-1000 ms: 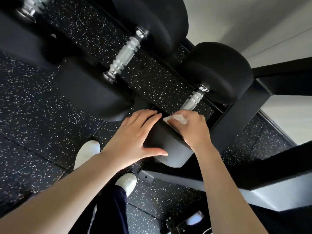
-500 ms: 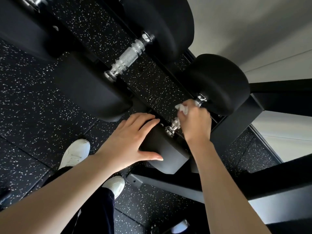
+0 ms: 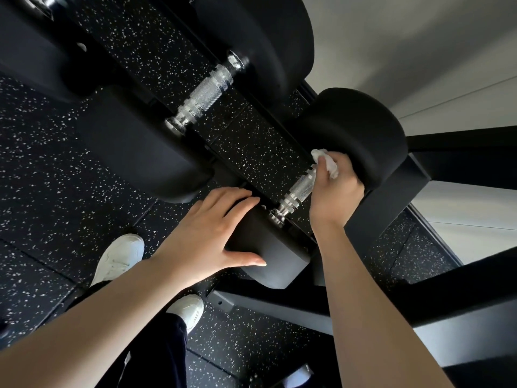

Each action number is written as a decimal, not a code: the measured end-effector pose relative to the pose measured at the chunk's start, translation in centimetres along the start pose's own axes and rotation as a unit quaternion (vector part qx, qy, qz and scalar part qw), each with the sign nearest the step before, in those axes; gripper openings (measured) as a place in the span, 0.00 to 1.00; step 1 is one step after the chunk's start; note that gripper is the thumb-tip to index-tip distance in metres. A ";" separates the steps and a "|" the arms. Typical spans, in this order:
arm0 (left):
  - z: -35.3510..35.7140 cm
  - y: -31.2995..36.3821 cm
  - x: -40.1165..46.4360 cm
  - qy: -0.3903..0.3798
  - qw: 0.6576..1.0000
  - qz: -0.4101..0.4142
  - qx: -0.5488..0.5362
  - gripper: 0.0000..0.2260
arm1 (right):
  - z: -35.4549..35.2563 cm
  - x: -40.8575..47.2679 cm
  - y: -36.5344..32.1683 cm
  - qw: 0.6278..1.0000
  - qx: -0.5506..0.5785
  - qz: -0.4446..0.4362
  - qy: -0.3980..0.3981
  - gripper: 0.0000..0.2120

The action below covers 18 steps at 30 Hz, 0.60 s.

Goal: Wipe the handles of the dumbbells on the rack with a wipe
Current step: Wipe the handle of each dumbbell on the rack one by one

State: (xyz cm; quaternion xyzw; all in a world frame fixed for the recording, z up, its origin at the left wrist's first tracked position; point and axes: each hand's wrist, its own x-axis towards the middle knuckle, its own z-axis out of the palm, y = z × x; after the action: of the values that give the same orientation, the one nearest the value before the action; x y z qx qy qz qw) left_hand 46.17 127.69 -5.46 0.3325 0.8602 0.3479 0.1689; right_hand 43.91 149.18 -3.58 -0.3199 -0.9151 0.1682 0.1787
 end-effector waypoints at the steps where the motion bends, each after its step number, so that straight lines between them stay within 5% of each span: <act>1: 0.0 0.0 0.0 -0.001 1.000 0.001 0.000 0.40 | -0.1 -0.4 0.2 0.999 0.023 0.025 0.010 0.07; 6: -0.3 0.1 0.1 -0.007 1.000 0.008 0.011 0.40 | -0.7 -1.8 2.5 0.969 0.142 0.199 -0.035 0.05; 9: -0.6 0.3 0.2 -0.022 0.999 0.003 0.025 0.41 | -1.4 -2.2 2.9 0.920 0.244 0.292 -0.098 0.03; 18: -4.8 2.0 -0.2 -0.085 0.988 0.012 0.132 0.40 | -7.1 -3.8 1.0 0.917 0.268 0.277 -0.104 0.01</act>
State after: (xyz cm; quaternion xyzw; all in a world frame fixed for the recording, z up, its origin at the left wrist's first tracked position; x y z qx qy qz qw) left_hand 44.68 126.32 -0.62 0.3906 0.8771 0.2037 0.1914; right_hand 50.26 148.84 1.39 -0.4817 -0.7240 0.4819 0.1078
